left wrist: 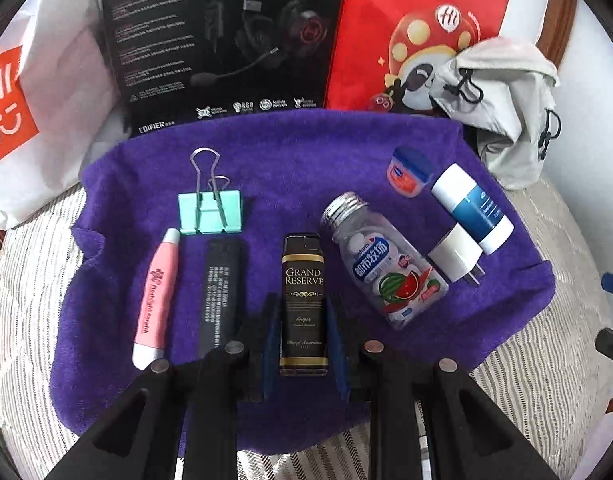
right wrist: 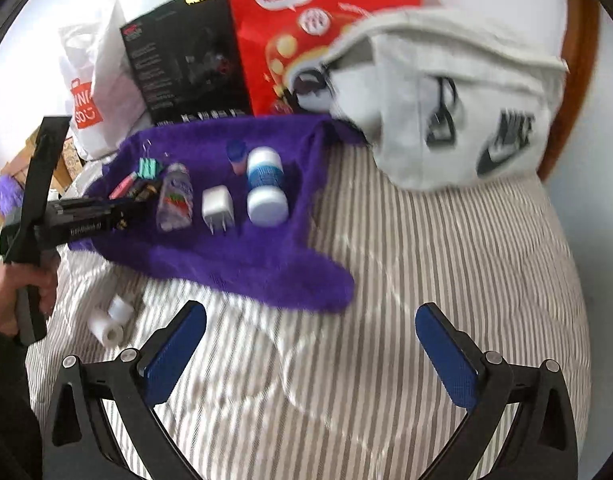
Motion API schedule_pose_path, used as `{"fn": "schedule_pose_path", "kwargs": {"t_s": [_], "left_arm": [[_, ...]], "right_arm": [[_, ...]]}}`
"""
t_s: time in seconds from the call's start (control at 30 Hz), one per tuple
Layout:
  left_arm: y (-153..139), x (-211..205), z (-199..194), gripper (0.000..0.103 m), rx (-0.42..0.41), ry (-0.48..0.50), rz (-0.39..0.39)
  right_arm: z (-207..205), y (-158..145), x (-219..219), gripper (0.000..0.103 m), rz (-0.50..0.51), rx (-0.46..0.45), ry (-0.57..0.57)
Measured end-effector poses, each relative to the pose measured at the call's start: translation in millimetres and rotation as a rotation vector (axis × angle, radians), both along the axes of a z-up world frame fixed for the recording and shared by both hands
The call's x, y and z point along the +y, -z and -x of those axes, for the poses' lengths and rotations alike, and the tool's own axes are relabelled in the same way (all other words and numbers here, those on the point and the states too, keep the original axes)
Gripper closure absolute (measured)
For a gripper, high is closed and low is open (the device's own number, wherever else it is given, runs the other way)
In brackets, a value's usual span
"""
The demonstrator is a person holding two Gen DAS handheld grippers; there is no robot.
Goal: Organize rigid objects
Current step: 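Open both grippers to release the bottle and candy jar on the towel, then grasp the white tape roll with the left gripper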
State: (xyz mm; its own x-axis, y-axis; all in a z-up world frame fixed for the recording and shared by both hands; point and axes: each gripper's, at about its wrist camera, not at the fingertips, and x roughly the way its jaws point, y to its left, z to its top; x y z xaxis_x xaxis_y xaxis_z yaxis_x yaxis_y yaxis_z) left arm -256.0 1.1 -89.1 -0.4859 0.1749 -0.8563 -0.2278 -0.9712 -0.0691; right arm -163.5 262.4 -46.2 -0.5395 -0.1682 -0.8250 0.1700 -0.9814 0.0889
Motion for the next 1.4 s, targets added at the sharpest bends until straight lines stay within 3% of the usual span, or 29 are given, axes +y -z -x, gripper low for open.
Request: {"fn": "schedule_pose_path", "kwargs": {"t_s": [0.5,0.83,0.97,1.07,1.27,1.4], "left_arm": [[3,17,0,0.08,0.0,0.04,0.106],[2,19,-1,0.08,0.0,0.047,0.134],[-4,15,-6,0.058,0.013,0.036,0.11],[-20,11,-17,0.031,0.06,0.027,0.108],[-41,8,-45,0.014,0.097,0.026,0.127],[-43,6,-73,0.005,0.086,0.035,0.076]], "right_arm": [[-33,16,35,0.0,0.059,-0.065,0.086],[-43,-1,39,0.0,0.081,-0.029,0.08],[-49,-6,35,0.0,0.078,-0.025,0.069],[-53,-7,30,0.0,0.074,-0.027,0.056],[-62,-12,13,0.0,0.077,-0.025,0.018],[-67,-17,3,0.0,0.089,-0.01,-0.009]]}}
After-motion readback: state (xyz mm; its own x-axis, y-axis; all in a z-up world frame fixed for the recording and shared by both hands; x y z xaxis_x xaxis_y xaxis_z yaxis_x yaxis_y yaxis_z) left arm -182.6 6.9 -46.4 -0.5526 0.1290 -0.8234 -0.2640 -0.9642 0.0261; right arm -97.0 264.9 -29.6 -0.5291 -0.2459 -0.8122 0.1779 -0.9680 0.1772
